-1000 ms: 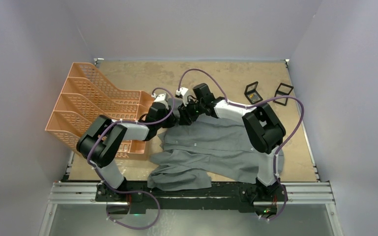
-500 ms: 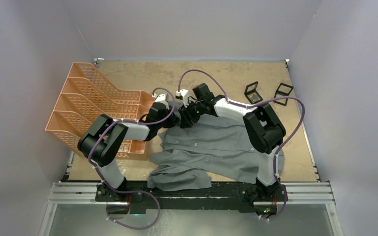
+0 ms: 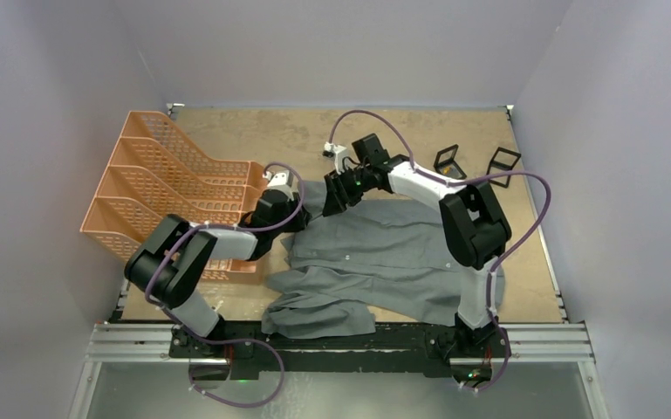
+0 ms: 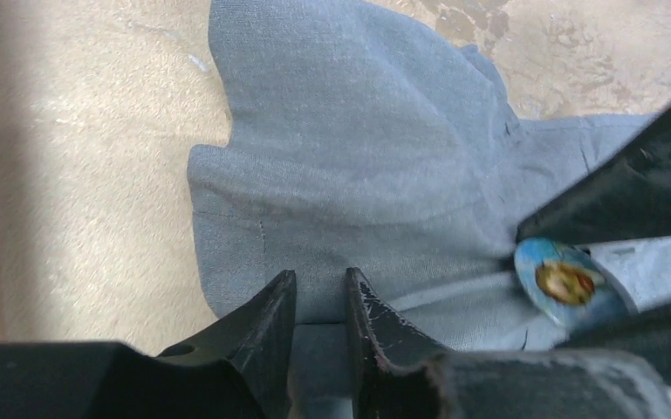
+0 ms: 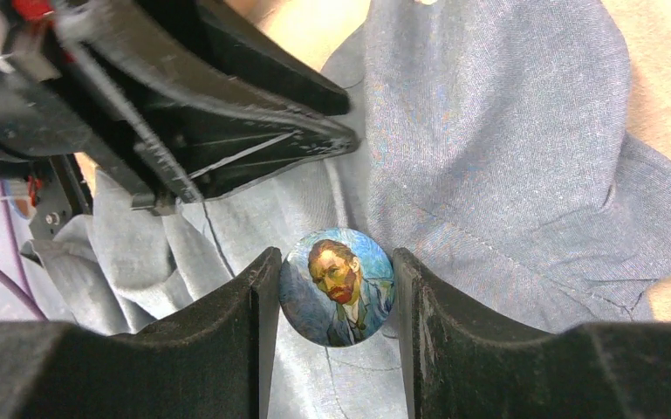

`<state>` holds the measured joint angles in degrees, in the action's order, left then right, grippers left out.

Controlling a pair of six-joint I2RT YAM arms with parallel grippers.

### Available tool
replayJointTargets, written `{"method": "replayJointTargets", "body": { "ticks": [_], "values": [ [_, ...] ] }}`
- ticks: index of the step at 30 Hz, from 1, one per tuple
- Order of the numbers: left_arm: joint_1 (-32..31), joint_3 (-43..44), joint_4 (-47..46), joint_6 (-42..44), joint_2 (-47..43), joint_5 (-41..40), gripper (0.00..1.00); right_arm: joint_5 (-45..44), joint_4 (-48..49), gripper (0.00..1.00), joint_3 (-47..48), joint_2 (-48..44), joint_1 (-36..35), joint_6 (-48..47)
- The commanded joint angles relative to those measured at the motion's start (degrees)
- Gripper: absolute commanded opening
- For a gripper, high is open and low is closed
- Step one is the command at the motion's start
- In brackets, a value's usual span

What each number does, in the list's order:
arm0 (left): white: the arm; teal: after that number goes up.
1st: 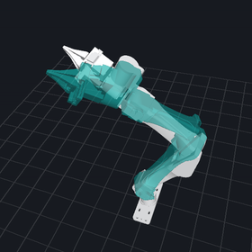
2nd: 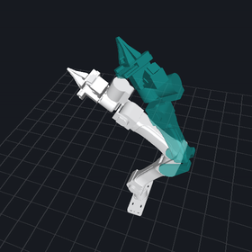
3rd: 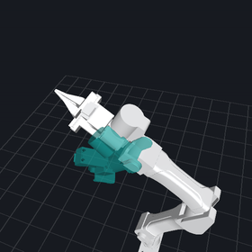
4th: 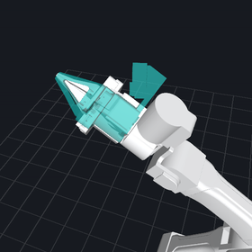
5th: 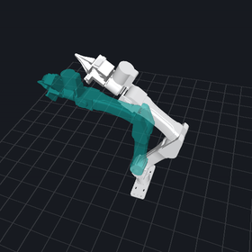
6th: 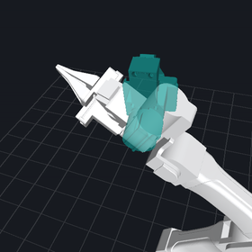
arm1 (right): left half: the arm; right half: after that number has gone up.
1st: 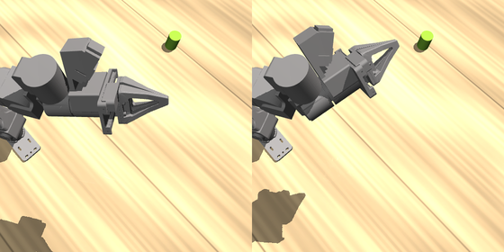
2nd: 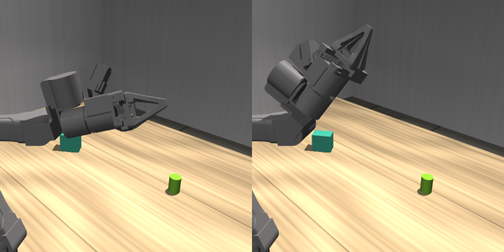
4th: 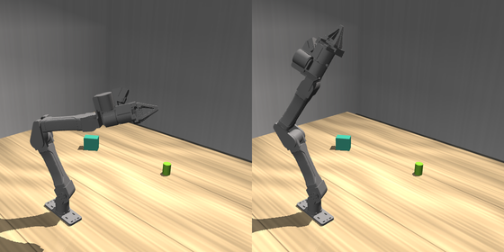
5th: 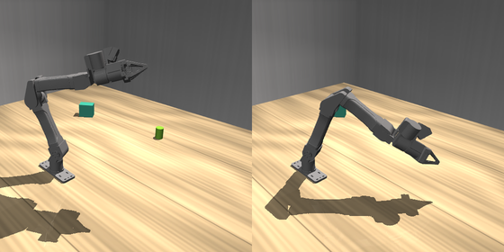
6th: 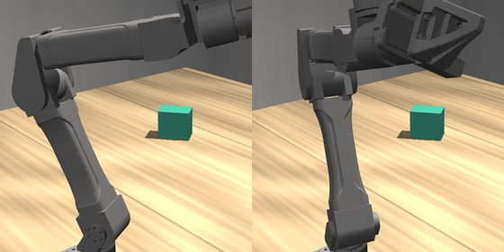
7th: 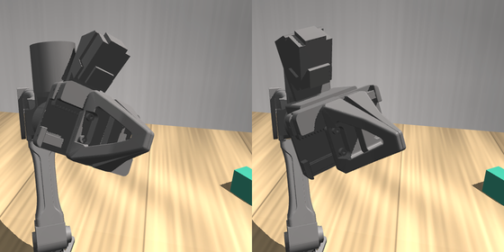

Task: Remove the brooch from the garment
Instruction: Remove the brooch from the clothes.

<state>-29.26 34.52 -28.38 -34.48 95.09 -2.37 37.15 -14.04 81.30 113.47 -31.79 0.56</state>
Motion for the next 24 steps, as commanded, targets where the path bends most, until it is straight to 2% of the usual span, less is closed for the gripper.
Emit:
{"method": "replayJointTargets", "body": {
  "ticks": [1, 12, 18, 24],
  "values": [
    [0.5, -4.3, -5.9, 4.2, -6.0, 0.5, 0.29, 3.8, -2.0, 0.37, 3.0, 1.5, 0.6, 2.8],
    [0.0, -11.0, -21.1, 5.8, -8.5, 10.9, 0.36, 7.9, 0.2, 0.37, 2.5, 2.9, 0.8, 3.8],
    [-0.3, -12.0, -25.0, 7.3, -8.1, 13.0, 0.38, 9.8, 0.7, 0.38, 2.1, 3.2, 0.9, 3.7],
    [-0.4, -13.0, -25.6, 15.0, -8.0, 13.9, 0.39, 12.1, 1.9, 0.43, 1.4, 3.7, 2.1, 3.9]
  ]
}}
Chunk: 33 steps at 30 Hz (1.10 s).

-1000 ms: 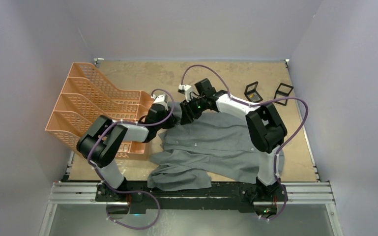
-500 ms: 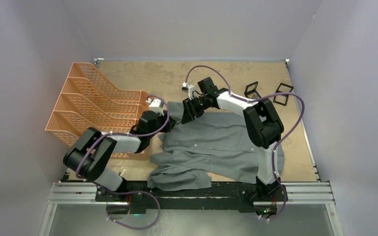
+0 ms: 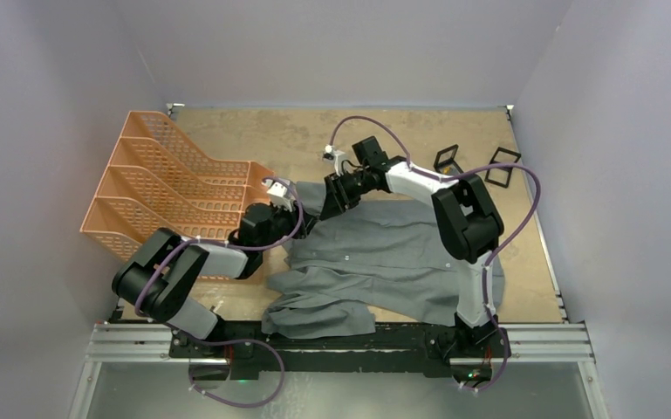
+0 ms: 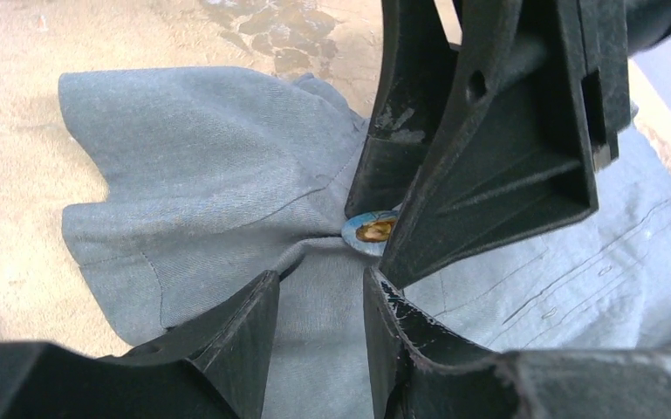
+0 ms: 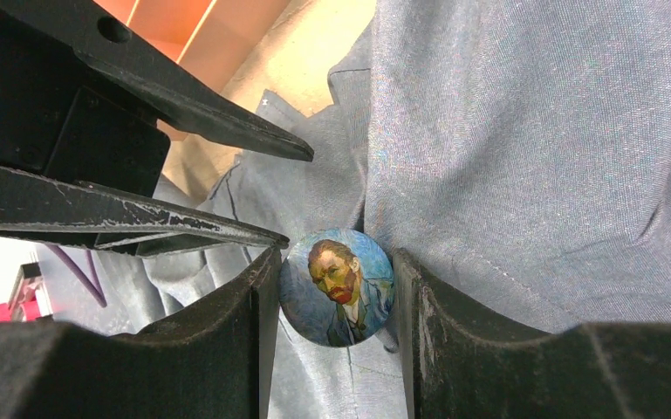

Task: Remove the brooch from the garment
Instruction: Remove the brooch from the clothes.

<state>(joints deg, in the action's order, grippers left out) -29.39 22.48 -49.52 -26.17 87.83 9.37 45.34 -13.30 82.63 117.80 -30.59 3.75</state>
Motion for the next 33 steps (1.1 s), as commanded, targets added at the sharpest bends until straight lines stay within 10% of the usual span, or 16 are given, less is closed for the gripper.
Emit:
{"method": "replayJointTargets", "body": {
  "ticks": [1, 23, 33],
  "values": [
    [-0.2, -1.4, -4.6, 7.8, -0.7, 1.6, 0.39, 4.1, 1.3, 0.43, 0.0, -0.4, 1.1, 0.7],
    [-0.2, 1.9, -15.5, 12.7, 9.6, 8.7, 0.43, 8.8, 8.0, 0.63, -3.8, 0.5, 2.6, 0.6],
    [-0.3, 3.3, -14.2, 12.7, 11.2, 9.3, 0.43, -3.7, 15.0, 0.69, -12.4, -8.5, 2.9, -3.4]
  ]
}}
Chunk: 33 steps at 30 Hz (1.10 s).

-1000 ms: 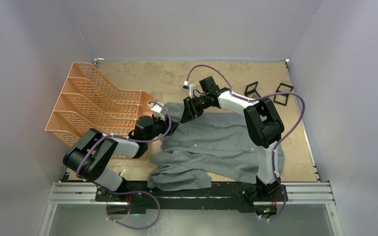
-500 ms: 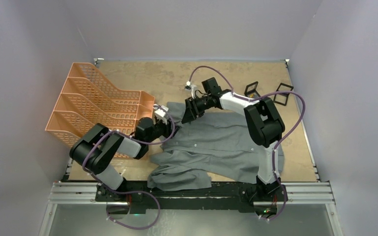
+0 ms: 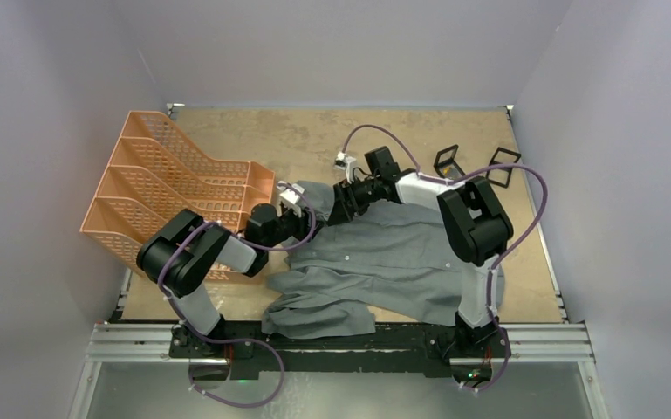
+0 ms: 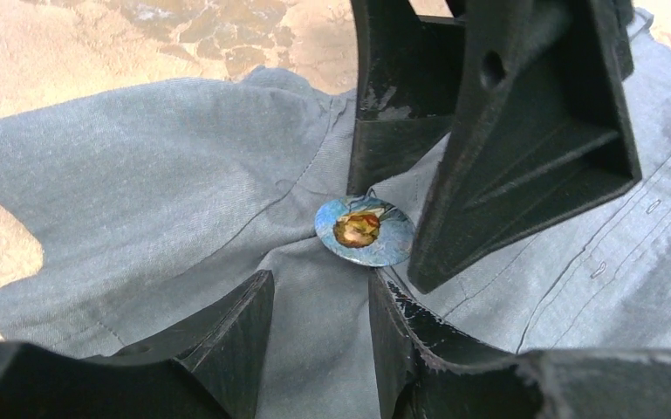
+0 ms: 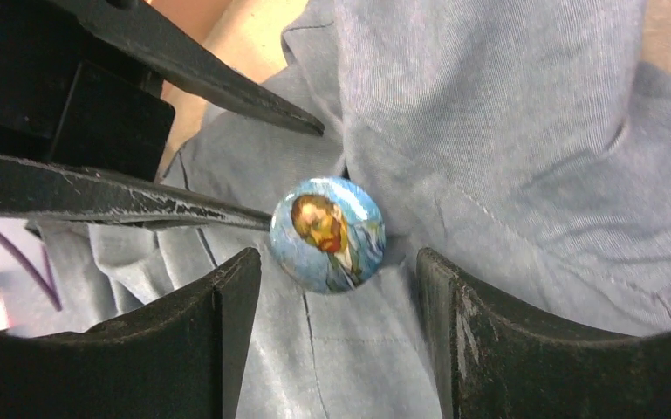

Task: Remove the brooch from the garment
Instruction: Remove the brooch from the clothes.

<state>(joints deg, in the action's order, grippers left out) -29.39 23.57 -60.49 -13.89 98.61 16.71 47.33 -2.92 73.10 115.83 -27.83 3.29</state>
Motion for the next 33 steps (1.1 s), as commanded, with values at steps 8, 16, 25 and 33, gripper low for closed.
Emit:
{"method": "replayJointTargets", "body": {
  "ticks": [8, 16, 25, 33],
  "values": [
    [-0.8, 3.9, -1.0, 0.7, 0.3, 2.9, 0.43, -13.1, 16.2, 0.66, -13.1, -14.4, -0.1, -8.3],
    [-0.9, 6.7, 2.6, 1.6, 0.7, 1.9, 0.42, -15.3, 20.0, 0.65, -16.3, -16.1, -1.4, -11.9],
    [-0.9, 7.6, 5.2, 2.5, 0.1, 1.2, 0.31, -15.2, 21.0, 0.59, -15.5, -13.2, -2.1, -14.2],
    [-0.9, 7.7, 4.9, 2.2, 0.2, 1.4, 0.24, -13.6, 20.3, 0.53, -13.2, -10.0, -2.2, -15.6]
  ]
}}
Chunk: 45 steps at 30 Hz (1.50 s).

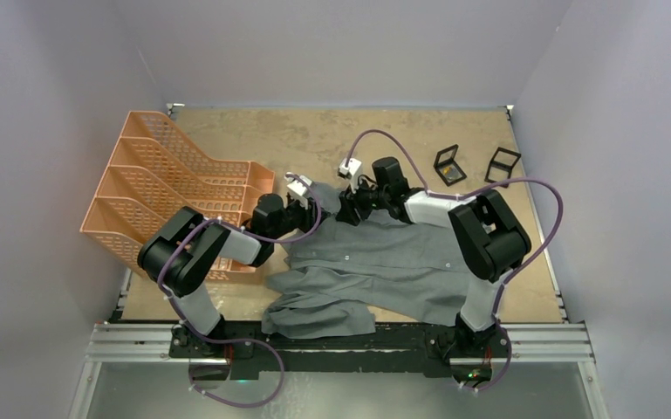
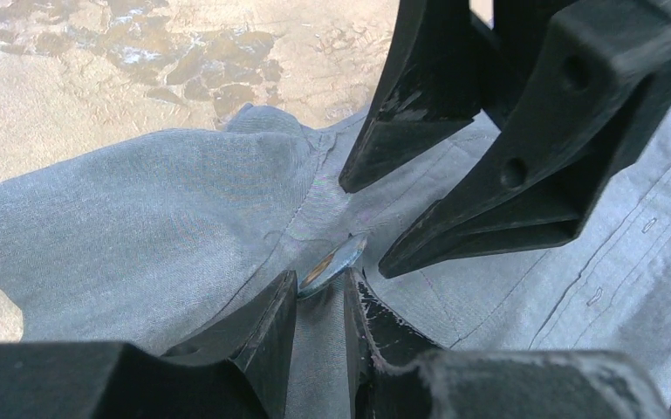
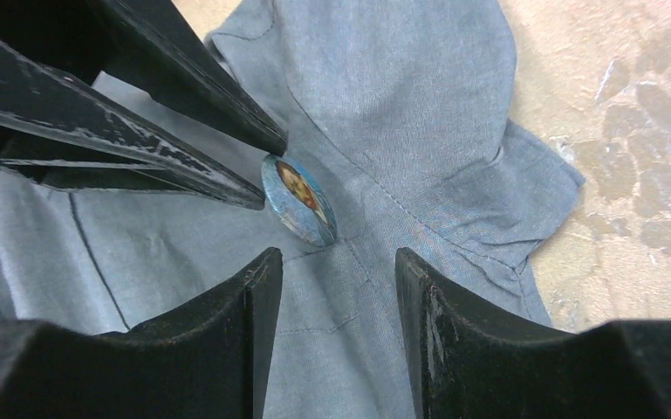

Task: Remove the brooch from the garment
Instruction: Remove the brooch from the clothes.

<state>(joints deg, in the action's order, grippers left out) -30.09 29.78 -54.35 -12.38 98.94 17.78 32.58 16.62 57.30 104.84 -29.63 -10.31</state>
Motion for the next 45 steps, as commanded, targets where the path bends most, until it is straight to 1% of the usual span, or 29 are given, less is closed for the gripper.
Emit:
{"method": "replayJointTargets", "body": {
  "ticks": [1, 8, 16, 18, 25, 30, 34, 37, 42, 45],
  "values": [
    [-0.2, 1.5, -1.2, 0.8, -0.1, 0.3, 0.24, 1.3, 0.8, 0.53, 2.8, 1.3, -0.4, -2.2],
    [-0.2, 1.7, -1.3, 0.7, 0.3, 0.4, 0.24, 0.8, 1.6, 0.48, 4.0, 2.5, -0.5, -2.7],
    [-0.2, 1.7, -0.8, 0.8, 0.5, 0.7, 0.24, 1.4, 1.4, 0.39, 5.9, 3.7, -0.5, -4.0],
    [-0.2, 2.0, -0.4, 0.9, 0.7, 0.9, 0.24, 1.9, 0.9, 0.38, 6.1, 3.9, -0.4, -4.6],
    [-0.1, 3.0, 0.9, 1.5, 1.1, 1.3, 0.23, 5.3, -0.5, 0.4, 7.1, 4.3, -0.4, -7.1],
    [0.2, 2.7, 2.7, 3.1, -0.4, -0.3, 0.11, 6.2, -3.1, 0.42, 9.0, 5.6, -0.5, -9.3],
    [0.8, 2.8, 4.7, 5.0, -1.8, -0.6, 0.03, 7.1, -2.9, 0.42, 8.9, 5.9, -0.5, -9.3],
    [1.1, 3.6, 7.4, 6.5, -2.3, -0.7, 0.03, 7.3, -3.0, 0.42, 9.1, 6.0, -0.5, -9.3],
    [1.2, 4.8, 10.8, 8.6, -3.0, -0.6, 0.08, 8.6, -2.1, 0.42, 8.8, 6.0, -0.4, -8.9],
    [1.3, 5.8, 12.6, 9.5, -2.8, 0.4, 0.09, 9.1, -1.9, 0.42, 9.0, 6.6, -0.5, -8.6]
  ]
}}
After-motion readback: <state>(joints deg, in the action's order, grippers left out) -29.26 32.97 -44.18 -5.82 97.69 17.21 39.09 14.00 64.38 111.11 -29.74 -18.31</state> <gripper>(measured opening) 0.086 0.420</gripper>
